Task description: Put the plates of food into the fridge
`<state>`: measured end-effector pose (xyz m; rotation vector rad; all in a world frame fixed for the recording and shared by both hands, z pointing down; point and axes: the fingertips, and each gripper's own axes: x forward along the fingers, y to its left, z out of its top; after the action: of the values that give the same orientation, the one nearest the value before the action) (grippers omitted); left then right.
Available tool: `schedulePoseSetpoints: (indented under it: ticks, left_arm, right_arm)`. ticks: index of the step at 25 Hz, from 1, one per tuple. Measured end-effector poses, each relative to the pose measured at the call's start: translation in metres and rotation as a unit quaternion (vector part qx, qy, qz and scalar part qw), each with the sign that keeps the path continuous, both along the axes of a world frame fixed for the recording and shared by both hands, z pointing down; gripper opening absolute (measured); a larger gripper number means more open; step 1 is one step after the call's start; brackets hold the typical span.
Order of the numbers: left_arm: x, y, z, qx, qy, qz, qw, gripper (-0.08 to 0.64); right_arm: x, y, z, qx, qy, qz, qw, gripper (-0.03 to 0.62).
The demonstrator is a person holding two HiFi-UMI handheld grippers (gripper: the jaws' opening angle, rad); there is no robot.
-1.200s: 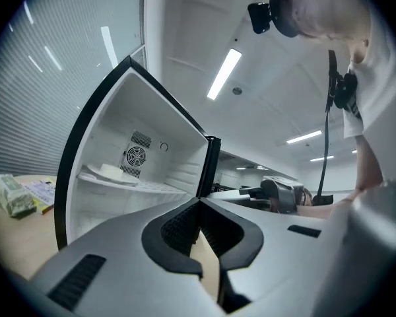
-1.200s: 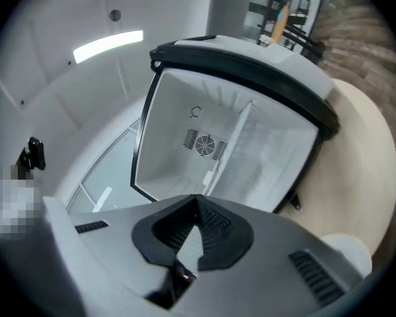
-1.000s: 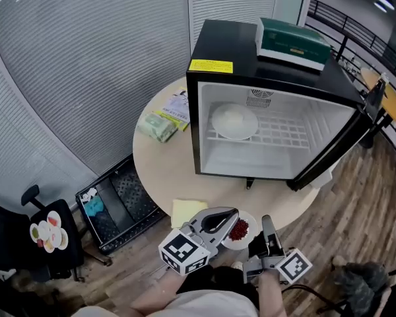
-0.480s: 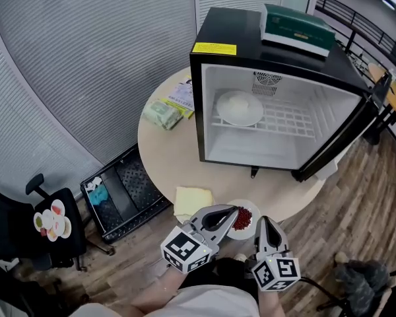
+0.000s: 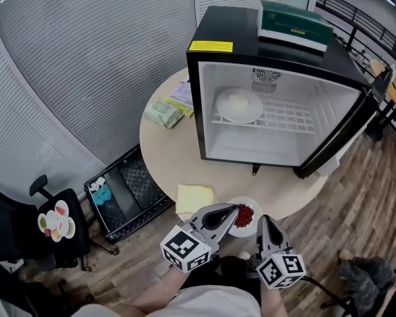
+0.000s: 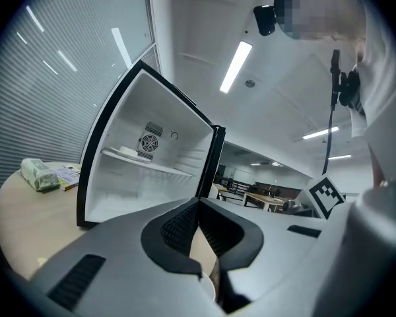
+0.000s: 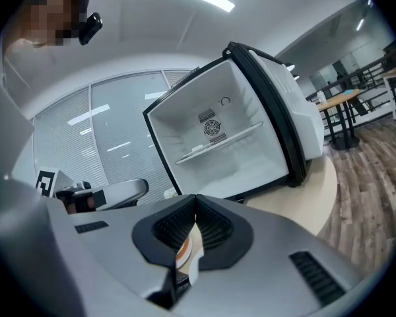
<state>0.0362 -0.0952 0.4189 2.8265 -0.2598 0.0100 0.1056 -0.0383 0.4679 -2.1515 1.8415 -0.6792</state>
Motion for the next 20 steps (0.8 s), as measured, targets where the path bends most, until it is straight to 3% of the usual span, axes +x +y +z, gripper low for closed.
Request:
schedulePoseSetpoints:
  ticks: [5, 10, 15, 20]
  left_arm:
    - [0.000, 0.004, 0.011, -0.021, -0.009, 0.010, 0.9997, 0.005]
    - [0.007, 0.015, 0.038, -0.032, -0.044, 0.028, 0.9981, 0.005]
    - [0.014, 0.027, 0.067, -0.046, -0.076, 0.053, 0.9947, 0.005]
    - [0.011, 0.033, 0.091, -0.051, -0.099, 0.074, 0.9910, 0.005]
  right_arm:
    - [0.000, 0.015, 0.027, -0.022, -0.065, 0.006, 0.998, 0.005]
    - [0.003, 0.035, 0.075, -0.068, -0.130, 0.033, 0.989, 0.012]
    - [-0.005, 0.047, 0.121, -0.098, -0.193, 0.043, 0.975, 0.136]
    - [-0.007, 0.044, 0.158, -0.097, -0.264, 0.068, 0.957, 0.160]
